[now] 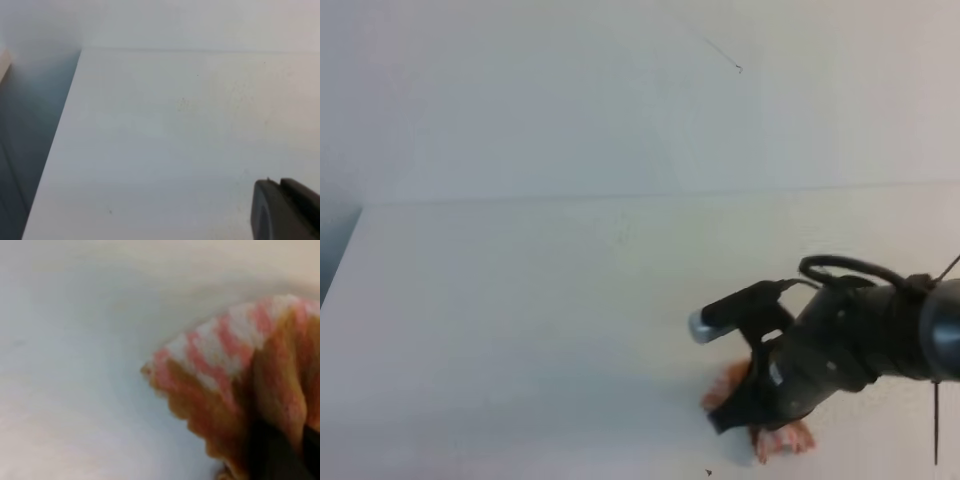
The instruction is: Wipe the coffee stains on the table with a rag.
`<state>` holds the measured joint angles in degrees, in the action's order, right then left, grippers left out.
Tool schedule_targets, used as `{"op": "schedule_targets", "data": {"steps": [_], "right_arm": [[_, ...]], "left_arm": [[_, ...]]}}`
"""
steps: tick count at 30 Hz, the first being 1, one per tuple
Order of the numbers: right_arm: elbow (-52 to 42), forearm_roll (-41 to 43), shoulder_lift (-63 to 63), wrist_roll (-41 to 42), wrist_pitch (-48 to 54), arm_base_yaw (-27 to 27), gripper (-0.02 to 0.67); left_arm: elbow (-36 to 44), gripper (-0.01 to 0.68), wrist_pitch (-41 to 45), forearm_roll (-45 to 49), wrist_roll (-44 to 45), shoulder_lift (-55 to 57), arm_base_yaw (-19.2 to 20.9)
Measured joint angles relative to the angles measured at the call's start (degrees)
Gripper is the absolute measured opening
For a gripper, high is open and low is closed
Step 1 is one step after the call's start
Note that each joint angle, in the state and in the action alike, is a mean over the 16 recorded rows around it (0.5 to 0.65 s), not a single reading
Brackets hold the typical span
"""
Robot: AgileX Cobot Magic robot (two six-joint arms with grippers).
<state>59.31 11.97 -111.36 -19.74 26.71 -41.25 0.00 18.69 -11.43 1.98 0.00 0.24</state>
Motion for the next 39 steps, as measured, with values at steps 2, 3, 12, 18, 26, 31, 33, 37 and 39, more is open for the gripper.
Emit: {"op": "schedule_targets", "data": {"steps": [2,3,12,18,26,31,33,37,39], "right_arm": [[-0.6,2.0,0.2,-1.1,-0.3,3.6,0.039],[-0.9,2.9,0.2,-1.6,-0.5,5.5,0.039],[-0.6,6.1,0.0,-3.6,-2.4,20.5,0.039],[0.7,2.6,-0.6,-2.2,-5.1,22.3,0.039],[2.9,-4.0,-0.7,1.8,-6.3,14.7,0.039],[3.8,-5.8,2.4,3.4,-4.1,9.4,0.039],[4.0,-5.7,4.5,3.5,-3.1,8.0,0.038],[4.1,-4.0,9.4,2.8,-0.9,6.8,0.038],[4.1,-2.9,11.9,2.3,0.1,6.9,0.038]], "left_arm": [[0.0,-0.001,0.0,0.0,0.0,0.0,0.0],[0.0,-0.001,0.0,0.0,0.0,0.0,0.0],[0.0,-0.001,0.0,0.0,0.0,0.0,0.0],[0.0,-0.001,0.0,0.0,0.0,0.0,0.0],[0.0,-0.001,0.0,0.0,0.0,0.0,0.0],[0.0,-0.001,0.0,0.0,0.0,0.0,0.0],[0.0,-0.001,0.0,0.0,0.0,0.0,0.0],[0.0,-0.001,0.0,0.0,0.0,0.0,0.0],[0.0,-0.001,0.0,0.0,0.0,0.0,0.0]]}}
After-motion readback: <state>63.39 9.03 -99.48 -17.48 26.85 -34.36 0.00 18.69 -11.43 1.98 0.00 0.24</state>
